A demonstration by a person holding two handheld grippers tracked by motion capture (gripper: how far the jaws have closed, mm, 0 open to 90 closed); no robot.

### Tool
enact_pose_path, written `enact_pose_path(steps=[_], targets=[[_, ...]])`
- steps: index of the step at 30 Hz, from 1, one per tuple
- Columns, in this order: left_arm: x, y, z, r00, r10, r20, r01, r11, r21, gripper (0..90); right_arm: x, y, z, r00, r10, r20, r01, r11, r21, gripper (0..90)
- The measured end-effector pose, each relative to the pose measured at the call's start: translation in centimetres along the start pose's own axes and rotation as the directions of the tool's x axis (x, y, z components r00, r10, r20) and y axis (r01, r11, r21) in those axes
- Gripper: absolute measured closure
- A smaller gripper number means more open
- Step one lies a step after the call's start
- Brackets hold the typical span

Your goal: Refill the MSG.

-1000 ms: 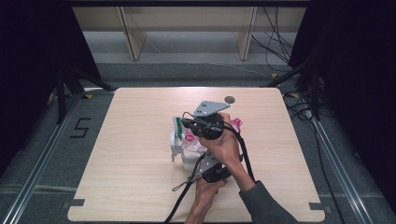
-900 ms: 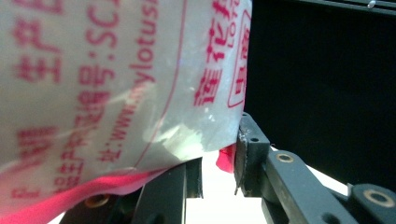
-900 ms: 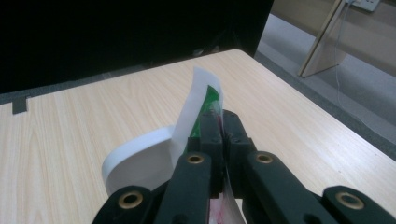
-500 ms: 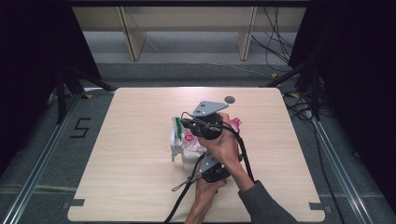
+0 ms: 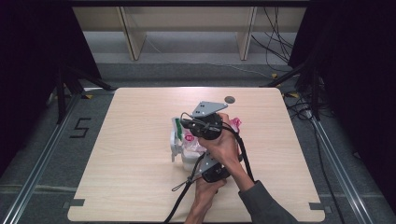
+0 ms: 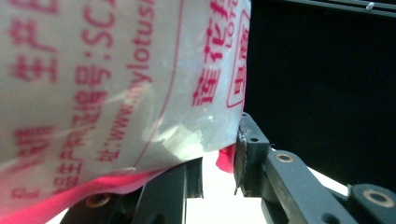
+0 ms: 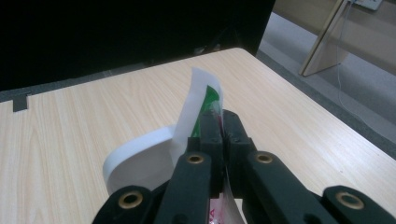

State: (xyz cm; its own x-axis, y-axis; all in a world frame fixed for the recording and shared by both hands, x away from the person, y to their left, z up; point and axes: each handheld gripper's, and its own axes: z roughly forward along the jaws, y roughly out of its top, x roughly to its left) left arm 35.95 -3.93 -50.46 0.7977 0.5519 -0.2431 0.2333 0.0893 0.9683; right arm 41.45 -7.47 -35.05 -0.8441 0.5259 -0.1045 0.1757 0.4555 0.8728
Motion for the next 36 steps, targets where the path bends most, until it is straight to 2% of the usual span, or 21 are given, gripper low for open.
enact_pose_path(steps=[1,2,3,4,5,7,9,10,11,12,14,21,28,29,30,31,32,33,34,36], targets=[[0.17,0.08,-0.15,0.9995,0.028,-0.014,-0.028,0.9996,0.002,75.3,-0.12,0.07,-0.19,1.0000,0.007,-0.006,-0.007,1.000,-0.003,90.0],[0.28,0.12,-0.17,0.9993,0.039,-0.001,-0.039,0.9993,0.002,75.4,-0.05,0.05,-0.27,0.9997,0.022,0.006,-0.022,1.000,-0.017,90.0],[0.31,0.06,-0.11,0.9994,0.034,0.008,-0.034,0.9994,0.002,75.4,-0.02,0.07,-0.28,0.9998,0.018,0.001,-0.018,1.000,-0.003,90.0],[0.10,-0.04,0.18,0.9999,0.012,-0.007,-0.013,0.9997,-0.022,75.4,0.07,0.01,0.00,1.0000,-0.002,-0.003,0.002,1.000,0.005,90.0],[0.22,-0.02,0.08,0.9996,0.029,-0.006,-0.029,0.9995,-0.009,75.4,0.17,0.00,0.01,1.0000,0.002,-0.002,-0.002,1.000,0.018,90.0],[0.33,0.14,-0.31,0.9988,0.048,-0.013,-0.048,0.9987,0.019,75.4,0.00,0.07,-0.26,0.9998,0.019,-0.008,-0.019,1.000,0.002,90.0],[0.11,0.09,-0.31,0.9996,0.012,-0.024,-0.011,0.9994,0.033,75.5,-0.04,0.05,-0.21,0.9998,0.021,-0.001,-0.021,1.000,-0.010,90.0],[0.16,0.03,-0.08,0.9997,0.023,-0.002,-0.023,0.9997,0.004,75.4,-0.01,0.05,-0.14,0.9998,0.016,-0.013,-0.016,1.000,0.017,90.0],[0.15,-0.02,-0.04,0.9998,0.017,-0.004,-0.017,0.9999,0.001,75.4,0.08,0.00,-0.02,0.9999,0.016,0.003,-0.016,1.000,0.011,90.0],[0.07,-0.03,-0.09,0.9998,0.003,-0.018,-0.003,1.0000,0.004,75.4,0.00,0.02,-0.09,0.9999,0.016,0.000,-0.016,1.000,0.012,90.0],[0.05,0.06,-0.35,0.9992,0.006,-0.040,-0.004,0.9993,0.036,75.4,-0.17,0.01,-0.07,0.9999,0.011,0.000,-0.011,1.000,-0.005,90.0],[0.02,0.09,-0.41,0.9990,0.003,-0.045,-0.001,0.9993,0.038,75.5,-0.03,0.05,-0.08,0.9999,0.015,-0.004,-0.015,1.000,0.013,90.0],[-0.02,0.11,-0.41,0.9992,0.003,-0.040,-0.002,0.9994,0.034,75.5,0.06,0.05,-0.09,0.9998,0.019,0.007,-0.019,1.000,0.003,90.0],[0.06,0.15,-0.37,0.9997,0.016,-0.020,-0.016,0.9993,0.034,75.5,0.02,0.10,-0.19,0.9999,0.015,-0.001,-0.014,1.000,0.009,90.0],[0.26,0.19,-0.42,0.9988,0.046,-0.016,-0.046,0.9984,0.034,75.5,0.03,0.12,-0.25,0.9998,0.018,0.001,-0.018,1.000,0.005,90.0],[0.26,0.17,-0.40,0.9990,0.043,-0.014,-0.043,0.9985,0.033,75.5,0.02,0.12,-0.25,0.9999,0.017,0.000,-0.017,1.000,0.003,90.0],[-0.05,0.08,-0.25,1.0000,-0.006,-0.006,0.006,0.9995,0.031,75.5,0.04,0.07,-0.10,0.9999,0.013,0.000,-0.013,1.000,0.004,90.0],[-0.01,0.04,-0.25,0.9999,0.000,-0.015,0.000,0.9995,0.033,75.5,-0.04,0.05,0.10,0.9999,-0.005,-0.014,0.005,1.000,0.013,90.0],[0.03,0.06,-0.37,0.9992,0.007,-0.040,-0.006,0.9994,0.034,75.5,-0.07,0.08,0.06,0.9999,-0.001,-0.017,0.001,1.000,0.020,90.0],[0.06,0.10,-0.40,0.9993,0.007,-0.038,-0.006,0.9995,0.032,75.6,-0.15,0.10,-0.10,1.0000,0.003,-0.002,-0.003,1.000,-0.011,90.0]])
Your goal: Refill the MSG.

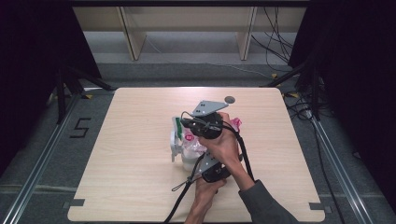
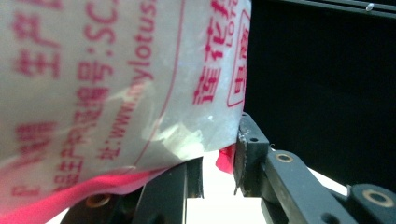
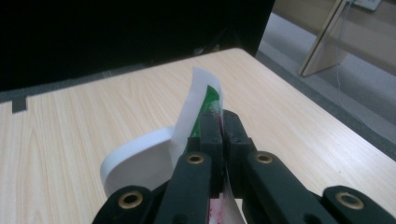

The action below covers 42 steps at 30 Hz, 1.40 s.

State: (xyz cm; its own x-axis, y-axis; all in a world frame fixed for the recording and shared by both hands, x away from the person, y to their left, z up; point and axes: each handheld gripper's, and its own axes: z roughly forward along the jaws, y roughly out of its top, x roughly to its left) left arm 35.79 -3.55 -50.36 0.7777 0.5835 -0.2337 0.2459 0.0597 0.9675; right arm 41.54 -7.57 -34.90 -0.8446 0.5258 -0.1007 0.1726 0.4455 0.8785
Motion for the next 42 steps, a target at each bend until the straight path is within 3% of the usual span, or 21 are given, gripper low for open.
enact_pose_path(steps=[4,5,11,15,16,19,22,23,24,25,26,28,29,34,35,36,39,41,42], targets=[[-0.02,-0.08,0.16,1.0000,-0.004,0.008,0.005,0.9998,-0.017,75.6,0.11,-0.04,-0.01,0.9999,0.010,-0.003,-0.009,1.000,0.026,90.0],[-0.04,0.01,-0.02,1.0000,-0.001,-0.003,0.001,1.0000,0.004,75.5,0.12,-0.03,-0.07,0.9999,0.016,-0.001,-0.016,1.000,0.021,90.0],[-0.04,0.02,-0.03,1.0000,0.000,-0.007,0.000,1.0000,0.003,75.6,0.14,-0.05,-0.09,0.9998,0.017,0.007,-0.017,1.000,0.002,90.0],[0.04,-0.08,0.22,1.0000,-0.002,0.001,0.002,0.9997,-0.023,75.6,0.14,-0.05,-0.09,0.9998,0.020,-0.001,-0.020,1.000,0.015,90.0],[0.06,0.00,0.00,1.0000,0.005,0.001,-0.005,1.0000,0.003,75.6,0.12,-0.05,-0.09,0.9998,0.020,0.006,-0.020,1.000,0.001,90.0],[-0.07,0.02,0.00,1.0000,-0.006,-0.004,0.006,1.0000,0.003,75.5,0.22,-0.08,0.08,0.9999,0.011,0.006,-0.011,1.000,0.012,90.0],[0.04,0.01,-0.04,1.0000,0.001,-0.004,-0.001,1.0000,0.005,75.6,0.17,-0.02,-0.11,0.9998,0.018,-0.002,-0.018,1.000,0.016,90.0],[0.18,0.11,-0.03,0.9993,0.034,0.019,-0.034,0.9994,0.007,75.6,0.18,-0.03,-0.04,1.0000,0.007,-0.004,-0.007,1.000,0.018,90.0],[0.04,0.09,0.08,0.9997,0.014,0.021,-0.014,0.9998,-0.012,75.6,0.19,-0.05,0.11,1.0000,-0.009,-0.003,0.010,1.000,0.014,90.0],[0.27,0.11,-0.02,0.9988,0.043,0.022,-0.043,0.9991,0.002,75.6,0.28,-0.04,0.06,1.0000,-0.002,-0.005,0.002,1.000,0.019,90.0],[0.27,0.11,-0.03,0.9988,0.043,0.022,-0.043,0.9991,0.000,75.6,0.31,-0.01,-0.06,1.0000,0.003,-0.003,-0.003,1.000,0.021,90.0],[0.25,0.07,0.02,0.9991,0.036,0.023,-0.036,0.9993,-0.001,75.6,0.31,-0.02,-0.01,0.9999,0.010,0.002,-0.010,1.000,0.008,90.0],[0.09,0.04,0.13,0.9997,0.014,0.022,-0.014,0.9998,-0.014,75.6,0.22,-0.03,0.10,0.9999,-0.009,-0.007,0.009,1.000,0.013,90.0],[0.09,0.05,0.12,0.9997,0.011,0.024,-0.011,0.9998,-0.015,75.6,0.34,-0.03,0.02,0.9999,0.007,-0.008,-0.007,1.000,0.023,90.0],[-0.09,-0.21,0.58,0.9988,-0.031,0.038,0.033,0.9983,-0.049,75.6,0.40,-0.10,0.21,1.0000,0.003,0.001,-0.003,1.000,0.024,90.0],[0.16,-0.16,0.56,0.9995,0.006,0.030,-0.005,0.9986,-0.052,75.6,0.32,-0.14,0.35,0.9997,-0.022,-0.009,0.022,0.999,0.037,90.0],[0.29,-0.14,0.39,0.9990,0.010,0.044,-0.008,0.9990,-0.044,75.7,0.25,-0.14,0.27,0.9999,-0.010,0.001,0.010,1.000,0.011,90.0],[0.30,-0.20,0.43,0.9989,0.007,0.047,-0.005,0.9990,-0.044,75.6,0.25,-0.18,0.33,0.9999,-0.016,-0.006,0.016,1.000,0.023,90.0],[0.00,-0.26,0.52,0.9982,-0.035,0.050,0.037,0.9986,-0.038,75.6,0.33,-0.23,0.44,0.9999,-0.013,-0.007,0.014,0.999,0.031,90.0]])
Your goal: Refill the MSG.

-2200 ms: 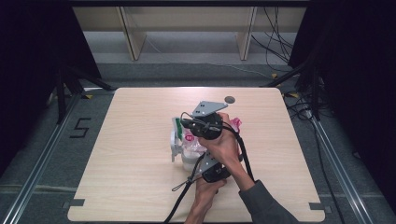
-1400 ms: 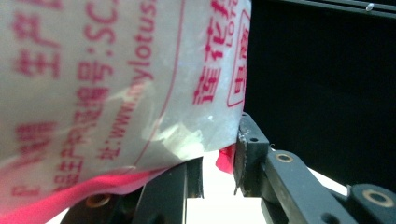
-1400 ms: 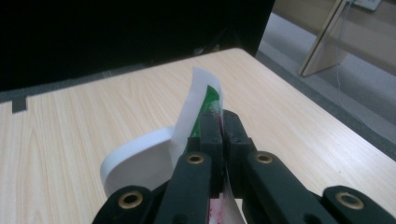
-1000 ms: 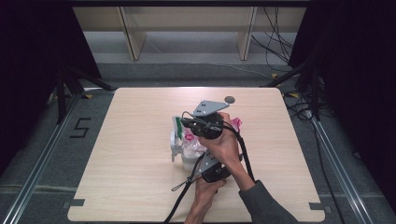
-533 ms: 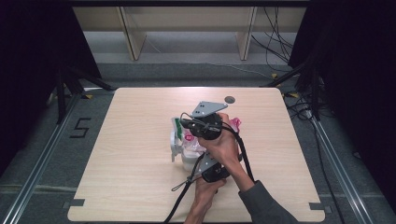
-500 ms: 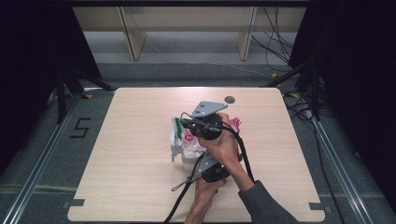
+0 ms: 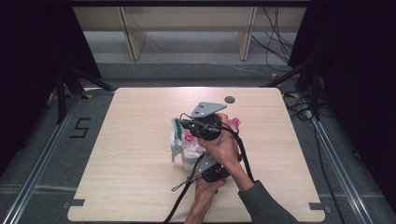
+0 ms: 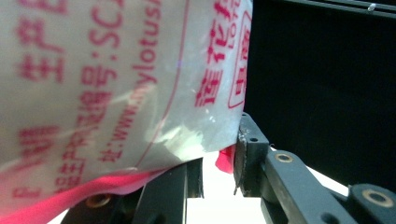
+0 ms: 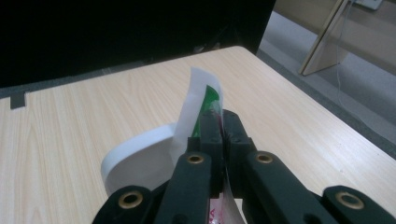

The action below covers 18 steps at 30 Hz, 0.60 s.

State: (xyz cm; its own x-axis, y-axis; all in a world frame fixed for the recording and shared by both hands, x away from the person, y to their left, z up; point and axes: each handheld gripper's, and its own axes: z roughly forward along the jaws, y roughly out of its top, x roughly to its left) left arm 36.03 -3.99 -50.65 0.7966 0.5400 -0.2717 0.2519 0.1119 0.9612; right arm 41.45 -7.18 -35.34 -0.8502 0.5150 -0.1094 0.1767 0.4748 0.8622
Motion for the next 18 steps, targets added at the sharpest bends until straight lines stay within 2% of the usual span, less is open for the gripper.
enact_pose_path(steps=[3,4,6,7,8,11,12,13,14,15,16,17,18], targets=[[0.05,0.00,-0.03,1.0000,0.003,-0.005,-0.003,1.0000,0.002,75.6,-0.07,-0.06,0.19,1.0000,-0.004,0.007,0.004,1.000,-0.004,90.0],[0.26,0.10,-0.13,0.9991,0.041,-0.008,-0.041,0.9992,-0.001,75.6,-0.05,-0.04,0.12,1.0000,0.002,0.007,-0.002,1.000,-0.006,90.0],[0.15,0.19,-0.21,0.9990,0.045,-0.006,-0.045,0.9990,-0.005,75.7,-0.04,0.07,-0.15,1.0000,0.003,0.002,-0.003,1.000,-0.017,90.0],[0.10,0.28,-0.32,0.9983,0.053,-0.021,-0.053,0.9985,0.010,75.6,0.02,0.12,-0.27,1.0000,0.007,0.004,-0.007,1.000,-0.019,90.0],[-0.11,0.42,-0.52,0.9982,0.051,-0.032,-0.050,0.9983,0.030,75.6,-0.04,0.20,-0.42,1.0000,-0.002,-0.001,0.002,1.000,-0.014,90.0],[-0.07,0.33,-0.45,0.9985,0.047,-0.029,-0.046,0.9984,0.033,75.6,0.04,0.16,-0.33,1.0000,-0.002,0.008,0.002,1.000,-0.021,90.0],[0.13,0.07,-0.07,0.9992,0.038,-0.013,-0.038,0.9993,-0.002,75.6,0.09,0.08,-0.27,1.0000,0.004,0.001,-0.004,1.000,-0.004,89.9],[0.04,-0.10,0.05,1.0000,0.001,-0.002,-0.001,1.0000,0.002,75.6,0.08,-0.09,0.01,1.0000,-0.003,0.007,0.003,1.000,-0.008,90.0],[-0.03,-0.14,0.18,0.9998,0.000,-0.021,0.000,1.0000,-0.006,75.6,0.00,-0.20,0.04,1.0000,0.008,0.001,-0.008,1.000,0.008,90.0],[-0.02,-0.09,0.08,0.9999,0.003,-0.014,-0.003,1.0000,0.002,75.6,0.08,-0.27,0.06,0.9997,0.023,0.001,-0.023,1.000,0.008,90.0],[-0.03,-0.04,0.00,1.0000,0.002,-0.002,-0.002,1.0000,0.003,75.6,0.06,-0.25,0.07,0.9999,0.015,0.003,-0.015,1.000,-0.004,89.9],[0.12,0.10,-0.13,0.9993,0.036,-0.003,-0.036,0.9993,-0.002,75.6,0.06,-0.19,-0.04,0.9997,0.023,0.010,-0.023,1.000,-0.009,90.0],[-0.06,0.27,-0.37,0.9987,0.043,-0.027,-0.043,0.9988,0.026,75.6,-0.07,-0.07,-0.21,1.0000,0.006,0.001,-0.006,1.000,-0.008,90.0]])
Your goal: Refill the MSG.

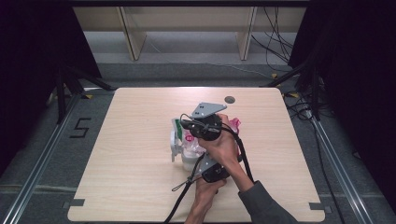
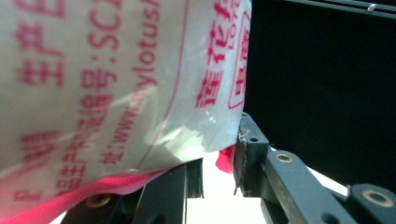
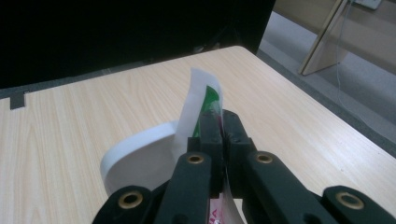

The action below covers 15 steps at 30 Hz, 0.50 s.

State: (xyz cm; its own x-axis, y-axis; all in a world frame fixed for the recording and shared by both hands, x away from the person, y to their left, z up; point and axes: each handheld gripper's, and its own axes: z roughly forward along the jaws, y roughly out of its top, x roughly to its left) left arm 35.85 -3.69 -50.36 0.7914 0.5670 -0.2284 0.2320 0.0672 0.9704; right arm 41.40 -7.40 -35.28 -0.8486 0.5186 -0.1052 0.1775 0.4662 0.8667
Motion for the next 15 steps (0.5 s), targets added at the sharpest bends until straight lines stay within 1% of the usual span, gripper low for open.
enact_pose_path(steps=[1,2,3,4,5,7,8,9,10,11,12,13,14,15], targets=[[0.02,0.07,-0.08,0.9999,0.011,-0.003,-0.011,0.9999,0.004,75.6,0.09,0.06,-0.03,0.9999,0.005,0.009,-0.005,1.000,-0.013,90.0],[0.04,0.12,-0.16,0.9998,0.018,0.001,-0.018,0.9998,0.008,75.6,0.05,0.19,-0.22,1.0000,0.006,-0.001,-0.006,1.000,-0.003,90.0],[0.03,0.13,-0.13,0.9999,0.014,0.004,-0.014,0.9999,0.000,75.6,0.04,0.27,-0.28,1.0000,0.001,0.002,-0.001,1.000,-0.007,90.0],[0.05,0.17,-0.24,0.9998,0.018,-0.002,-0.018,0.9997,0.016,75.6,0.07,0.31,-0.30,1.0000,0.008,0.005,-0.008,1.000,-0.005,90.0],[-0.20,0.03,0.04,0.9994,-0.033,0.007,0.033,0.9995,0.001,75.6,0.12,0.30,-0.25,0.9999,0.012,0.003,-0.012,1.000,0.000,90.0],[-0.06,-0.14,0.17,0.9994,-0.034,0.008,0.034,0.9994,0.001,75.6,0.12,0.15,0.04,0.9999,0.008,0.008,-0.008,1.000,-0.003,90.0],[-0.02,-0.31,0.44,0.9991,-0.040,0.016,0.041,0.9987,-0.031,75.6,-0.04,0.10,0.11,1.0000,-0.009,0.003,0.009,1.000,0.006,90.0],[-0.03,-0.29,0.39,0.9990,-0.041,0.017,0.041,0.9988,-0.027,75.6,-0.04,0.02,0.20,1.0000,-0.002,-0.002,0.002,1.000,0.008,90.0],[-0.04,-0.25,0.36,0.9991,-0.038,0.017,0.039,0.9989,-0.026,75.6,-0.09,0.01,0.17,1.0000,-0.006,-0.002,0.006,1.000,0.005,90.0],[0.02,-0.09,0.03,0.9998,-0.017,0.013,0.017,0.9998,0.010,75.6,-0.05,0.04,0.13,1.0000,-0.002,0.005,0.002,1.000,-0.008,90.0],[0.13,0.07,-0.15,0.9998,0.018,-0.002,-0.018,0.9997,0.015,75.6,-0.01,0.11,0.03,1.0000,0.004,0.004,-0.004,1.000,-0.012,90.0],[0.15,0.09,-0.16,0.9998,0.022,0.000,-0.022,0.9997,0.014,75.6,-0.04,0.16,-0.07,1.0000,-0.001,0.003,0.001,1.000,-0.014,90.0],[-0.12,0.05,-0.07,0.9998,-0.019,0.008,0.019,0.9997,0.014,75.6,-0.05,0.23,-0.18,1.0000,-0.003,-0.007,0.003,1.000,-0.007,90.0],[-0.06,-0.01,-0.08,0.9997,-0.015,-0.019,0.015,0.9999,-0.001,75.6,0.03,0.22,-0.17,0.9999,0.011,0.005,-0.011,1.000,-0.015,90.0]])
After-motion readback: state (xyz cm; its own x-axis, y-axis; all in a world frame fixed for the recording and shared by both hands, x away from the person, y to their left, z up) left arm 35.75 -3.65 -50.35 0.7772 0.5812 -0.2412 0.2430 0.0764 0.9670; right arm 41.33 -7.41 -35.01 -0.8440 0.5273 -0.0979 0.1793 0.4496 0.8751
